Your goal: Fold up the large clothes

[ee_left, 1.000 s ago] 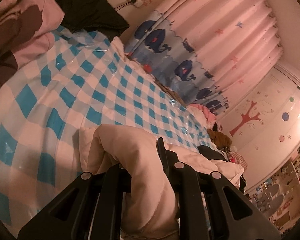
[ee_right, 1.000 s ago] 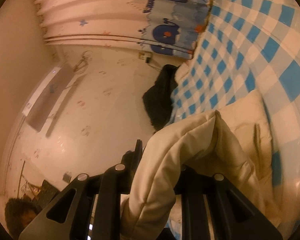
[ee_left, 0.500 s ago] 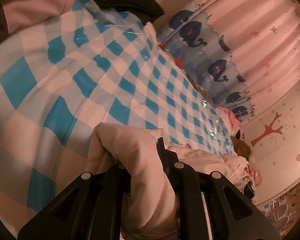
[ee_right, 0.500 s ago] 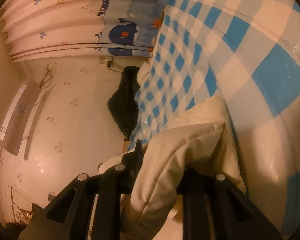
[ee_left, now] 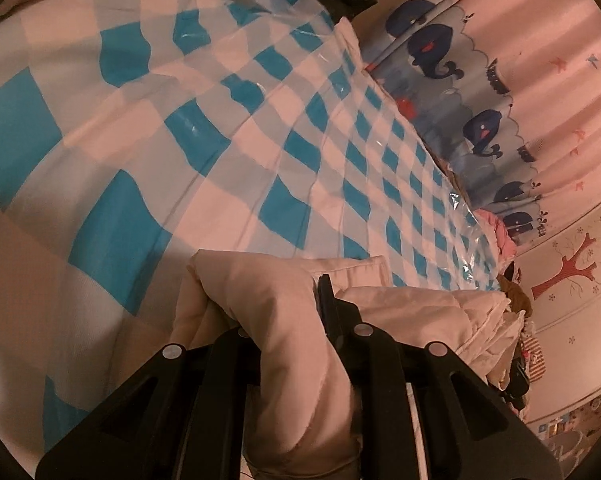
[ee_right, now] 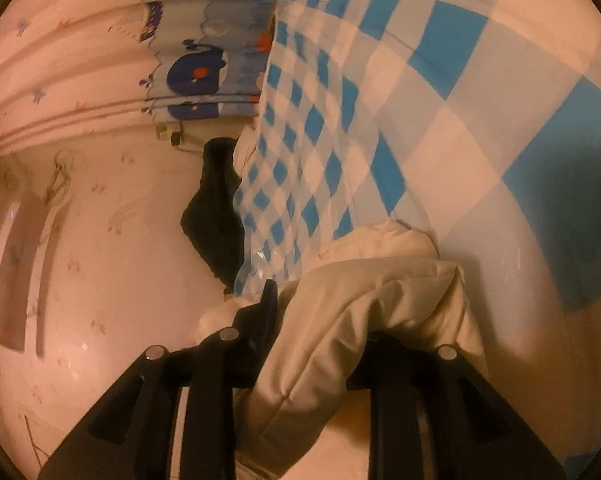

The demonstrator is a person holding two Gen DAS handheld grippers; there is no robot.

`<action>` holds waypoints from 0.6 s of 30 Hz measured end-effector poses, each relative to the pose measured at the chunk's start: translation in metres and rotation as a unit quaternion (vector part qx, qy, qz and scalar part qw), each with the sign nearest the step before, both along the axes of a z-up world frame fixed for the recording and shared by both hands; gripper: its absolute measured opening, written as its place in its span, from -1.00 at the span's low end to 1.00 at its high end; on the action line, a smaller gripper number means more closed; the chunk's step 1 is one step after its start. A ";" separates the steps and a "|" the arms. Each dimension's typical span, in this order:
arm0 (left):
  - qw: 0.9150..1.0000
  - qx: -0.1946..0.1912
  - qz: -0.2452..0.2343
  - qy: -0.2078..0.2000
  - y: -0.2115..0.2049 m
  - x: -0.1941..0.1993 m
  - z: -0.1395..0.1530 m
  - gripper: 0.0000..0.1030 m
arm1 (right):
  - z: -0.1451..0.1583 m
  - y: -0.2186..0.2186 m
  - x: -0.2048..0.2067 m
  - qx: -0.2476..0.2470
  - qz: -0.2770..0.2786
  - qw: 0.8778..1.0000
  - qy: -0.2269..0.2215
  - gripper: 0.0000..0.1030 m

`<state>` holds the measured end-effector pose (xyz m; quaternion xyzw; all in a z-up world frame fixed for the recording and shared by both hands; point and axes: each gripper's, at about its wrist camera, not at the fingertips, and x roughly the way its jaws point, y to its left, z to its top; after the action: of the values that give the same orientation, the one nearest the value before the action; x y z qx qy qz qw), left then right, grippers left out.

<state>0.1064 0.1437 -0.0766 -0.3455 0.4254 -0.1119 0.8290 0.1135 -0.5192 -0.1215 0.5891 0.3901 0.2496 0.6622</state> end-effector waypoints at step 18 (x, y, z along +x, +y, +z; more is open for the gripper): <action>0.984 -0.157 0.087 0.001 0.036 -0.017 0.075 0.65 | 0.123 0.017 -0.057 -0.215 -0.006 0.972 -0.094 0.73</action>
<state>0.0896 0.1795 -0.0012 -0.5068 0.3715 -0.1046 0.7708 0.0566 -0.5018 0.0011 0.4092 0.3671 0.2101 0.8085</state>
